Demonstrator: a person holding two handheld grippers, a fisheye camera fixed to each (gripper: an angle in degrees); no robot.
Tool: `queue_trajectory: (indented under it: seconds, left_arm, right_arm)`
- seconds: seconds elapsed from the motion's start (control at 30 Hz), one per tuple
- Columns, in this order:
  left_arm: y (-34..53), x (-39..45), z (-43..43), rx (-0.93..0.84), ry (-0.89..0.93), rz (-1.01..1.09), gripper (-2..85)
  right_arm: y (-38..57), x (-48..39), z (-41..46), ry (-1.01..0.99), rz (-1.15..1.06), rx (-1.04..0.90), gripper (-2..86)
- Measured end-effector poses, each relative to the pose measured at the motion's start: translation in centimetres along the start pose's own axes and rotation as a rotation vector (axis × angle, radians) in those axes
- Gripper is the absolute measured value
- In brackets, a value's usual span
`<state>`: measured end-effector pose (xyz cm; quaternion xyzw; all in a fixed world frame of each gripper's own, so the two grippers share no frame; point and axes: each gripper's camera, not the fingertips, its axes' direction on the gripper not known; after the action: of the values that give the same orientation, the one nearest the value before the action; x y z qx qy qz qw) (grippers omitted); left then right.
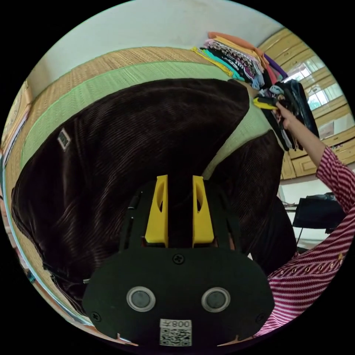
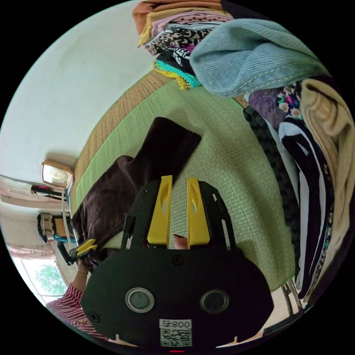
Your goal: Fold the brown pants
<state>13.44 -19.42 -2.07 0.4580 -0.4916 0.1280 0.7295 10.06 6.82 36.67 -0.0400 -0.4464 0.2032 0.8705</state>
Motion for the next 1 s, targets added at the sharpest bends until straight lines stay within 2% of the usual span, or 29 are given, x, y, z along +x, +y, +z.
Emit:
queue_trajectory:
  seconds: [0.23,0.4,0.57,0.73,0.8,0.87,1.0]
  left_arm:
    - [0.7,1.0,0.4,0.010,-0.135,0.102,7.6]
    - [0.6,-0.6,0.2,0.039,-0.054,0.039,3.5]
    - [1.5,-2.9,-3.5,0.244,0.016,-0.060,2.5]
    - [3.0,-3.5,-5.1,0.333,0.055,-0.045,2.4]
    - [3.3,-3.4,-4.6,0.326,0.068,-0.029,2.5]
    - [3.2,-3.3,-2.2,0.239,0.087,0.003,2.6]
    - [2.8,-3.5,2.3,0.086,0.117,0.010,3.0]
  right_arm:
    - [-1.8,0.8,2.3,-0.085,0.070,0.031,6.7]
    - [-2.7,-0.7,2.3,-0.169,0.076,0.029,3.0]
    - [-5.2,-8.1,-4.7,-0.307,-0.104,0.145,1.9]
    - [-5.9,-16.5,-15.6,-0.317,-0.308,0.268,1.6]
    - [-5.0,-17.0,-16.9,-0.287,-0.322,0.274,1.6]
    - [-3.7,-16.1,-16.3,-0.232,-0.288,0.255,1.6]
    - [-0.8,-10.5,-8.0,-0.031,-0.074,0.032,1.2]
